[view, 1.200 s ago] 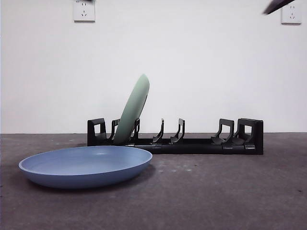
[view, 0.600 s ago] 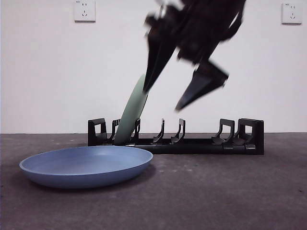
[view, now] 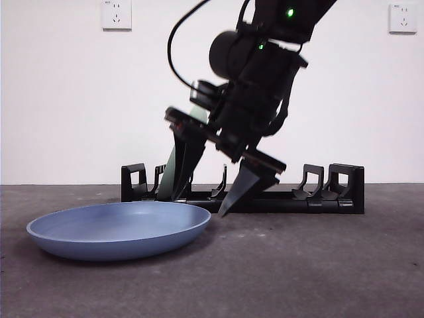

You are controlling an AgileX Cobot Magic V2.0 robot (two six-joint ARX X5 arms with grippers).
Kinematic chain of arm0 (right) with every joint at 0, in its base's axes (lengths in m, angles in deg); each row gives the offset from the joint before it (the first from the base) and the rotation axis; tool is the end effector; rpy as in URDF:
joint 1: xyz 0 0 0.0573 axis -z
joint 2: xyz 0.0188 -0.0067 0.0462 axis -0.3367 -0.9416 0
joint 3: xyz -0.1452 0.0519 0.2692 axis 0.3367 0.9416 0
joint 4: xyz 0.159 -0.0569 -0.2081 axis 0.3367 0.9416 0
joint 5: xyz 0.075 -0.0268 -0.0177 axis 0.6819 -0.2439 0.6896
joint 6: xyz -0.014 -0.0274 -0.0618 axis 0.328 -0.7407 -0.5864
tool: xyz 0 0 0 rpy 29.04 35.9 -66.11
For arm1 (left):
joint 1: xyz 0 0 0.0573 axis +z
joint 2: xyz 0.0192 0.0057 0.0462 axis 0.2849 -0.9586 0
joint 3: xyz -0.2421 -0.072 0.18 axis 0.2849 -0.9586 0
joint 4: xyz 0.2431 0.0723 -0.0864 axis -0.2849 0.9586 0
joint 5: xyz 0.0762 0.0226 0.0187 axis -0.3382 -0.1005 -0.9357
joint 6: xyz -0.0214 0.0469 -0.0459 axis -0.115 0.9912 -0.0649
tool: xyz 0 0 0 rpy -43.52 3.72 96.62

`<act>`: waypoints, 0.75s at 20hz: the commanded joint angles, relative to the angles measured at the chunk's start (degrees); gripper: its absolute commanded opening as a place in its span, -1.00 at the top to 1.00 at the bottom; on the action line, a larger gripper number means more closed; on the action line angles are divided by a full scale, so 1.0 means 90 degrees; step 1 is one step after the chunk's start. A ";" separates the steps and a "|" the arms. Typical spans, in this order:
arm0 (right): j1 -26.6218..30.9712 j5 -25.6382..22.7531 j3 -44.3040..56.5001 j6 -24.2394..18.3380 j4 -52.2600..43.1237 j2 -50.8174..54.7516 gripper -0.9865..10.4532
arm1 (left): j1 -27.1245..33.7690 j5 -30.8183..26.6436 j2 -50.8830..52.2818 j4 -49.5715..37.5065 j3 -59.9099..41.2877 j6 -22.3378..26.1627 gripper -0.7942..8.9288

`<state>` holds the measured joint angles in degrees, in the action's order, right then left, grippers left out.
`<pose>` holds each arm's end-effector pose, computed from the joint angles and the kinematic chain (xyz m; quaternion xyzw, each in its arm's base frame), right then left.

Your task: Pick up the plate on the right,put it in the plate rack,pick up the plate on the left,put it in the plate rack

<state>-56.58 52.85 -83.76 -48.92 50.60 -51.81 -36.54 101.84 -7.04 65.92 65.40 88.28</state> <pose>0.3421 0.2757 0.1974 -0.0158 0.5659 0.3252 0.7575 0.0873 -0.0528 0.4290 0.1861 0.1640 -0.3946 0.8848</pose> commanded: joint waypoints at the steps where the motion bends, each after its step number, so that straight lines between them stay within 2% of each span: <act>1: -0.0034 -0.0005 0.0061 0.0087 -0.0056 -0.0219 0.17 | -0.0063 0.0002 0.0017 -0.0032 -0.0002 0.0056 0.18; 4: -0.0039 -0.0007 0.0061 0.0095 -0.0066 -0.0357 0.18 | -0.0136 0.0002 0.0017 -0.0032 -0.0002 0.0068 0.18; 9: -0.0041 -0.0002 0.0061 0.0170 -0.0070 -0.0469 0.65 | -0.0204 0.0002 -0.0024 -0.0032 -0.0002 0.0104 0.18; 13: -0.0063 -0.0005 0.0061 0.0165 -0.0073 -0.0483 0.86 | -0.0279 0.0002 -0.0090 -0.0010 -0.0002 0.0107 0.18; 15: -0.0063 -0.0005 0.0061 0.0165 -0.0075 -0.0481 0.86 | -0.0369 0.0002 -0.0143 0.0000 -0.0002 0.0160 0.18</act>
<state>-56.85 52.87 -83.74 -47.52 50.16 -55.09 -39.64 101.84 -8.35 65.96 65.40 88.83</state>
